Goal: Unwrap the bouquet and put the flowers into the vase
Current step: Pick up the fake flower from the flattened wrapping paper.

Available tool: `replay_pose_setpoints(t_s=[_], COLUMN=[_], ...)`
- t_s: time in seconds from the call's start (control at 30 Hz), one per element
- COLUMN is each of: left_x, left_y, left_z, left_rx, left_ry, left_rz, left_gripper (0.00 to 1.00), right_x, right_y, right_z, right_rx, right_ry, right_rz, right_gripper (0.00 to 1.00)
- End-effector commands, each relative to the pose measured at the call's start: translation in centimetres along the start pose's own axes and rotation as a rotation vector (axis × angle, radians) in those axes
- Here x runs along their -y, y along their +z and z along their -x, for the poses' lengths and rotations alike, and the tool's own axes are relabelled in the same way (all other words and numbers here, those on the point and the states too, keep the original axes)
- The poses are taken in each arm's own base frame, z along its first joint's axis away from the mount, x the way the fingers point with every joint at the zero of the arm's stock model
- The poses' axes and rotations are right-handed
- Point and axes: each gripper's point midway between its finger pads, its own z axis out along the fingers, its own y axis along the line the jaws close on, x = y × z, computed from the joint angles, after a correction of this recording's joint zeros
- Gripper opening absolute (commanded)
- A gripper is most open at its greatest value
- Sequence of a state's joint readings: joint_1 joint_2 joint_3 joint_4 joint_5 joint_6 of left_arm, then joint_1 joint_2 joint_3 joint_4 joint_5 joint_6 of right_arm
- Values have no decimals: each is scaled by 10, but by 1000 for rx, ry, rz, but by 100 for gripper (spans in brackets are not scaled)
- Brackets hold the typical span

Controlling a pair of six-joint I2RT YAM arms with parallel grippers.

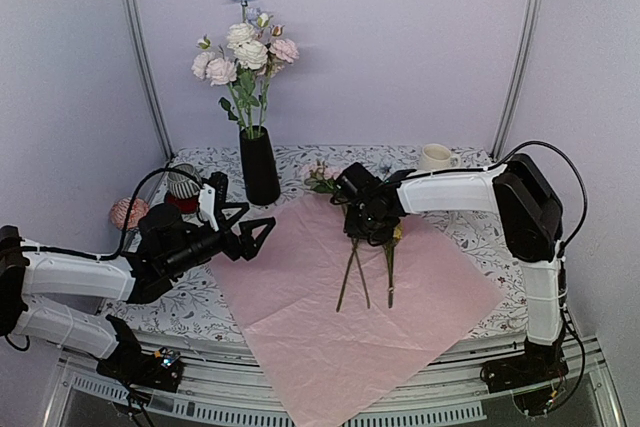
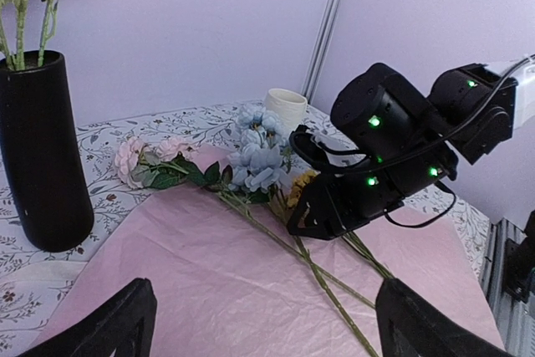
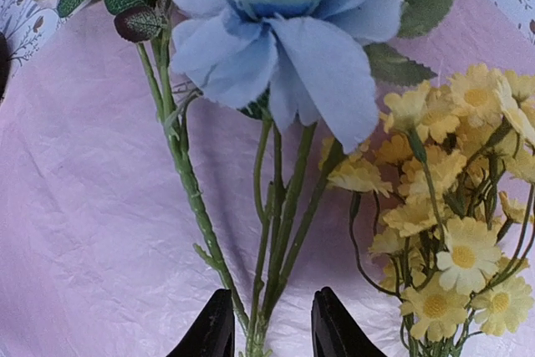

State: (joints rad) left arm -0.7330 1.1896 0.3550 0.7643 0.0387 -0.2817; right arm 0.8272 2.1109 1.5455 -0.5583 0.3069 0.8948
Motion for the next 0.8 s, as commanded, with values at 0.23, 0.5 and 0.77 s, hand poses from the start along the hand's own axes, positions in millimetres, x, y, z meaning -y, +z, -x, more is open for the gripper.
replay_pose_setpoints(t_s=[0.23, 0.5, 0.77], left_x=[6, 6, 6], left_y=[5, 6, 6], left_z=[6, 5, 5], left_rx=[7, 2, 1], left_ry=[13, 10, 10], left_rz=[-14, -12, -12], left_gripper=[94, 94, 94], right_x=[4, 10, 4], right_y=[30, 45, 16], right_z=[2, -9, 10], right_rx=[-15, -46, 6], right_ry=[-2, -5, 18], right_rz=[-63, -84, -31], right_gripper=[33, 29, 8])
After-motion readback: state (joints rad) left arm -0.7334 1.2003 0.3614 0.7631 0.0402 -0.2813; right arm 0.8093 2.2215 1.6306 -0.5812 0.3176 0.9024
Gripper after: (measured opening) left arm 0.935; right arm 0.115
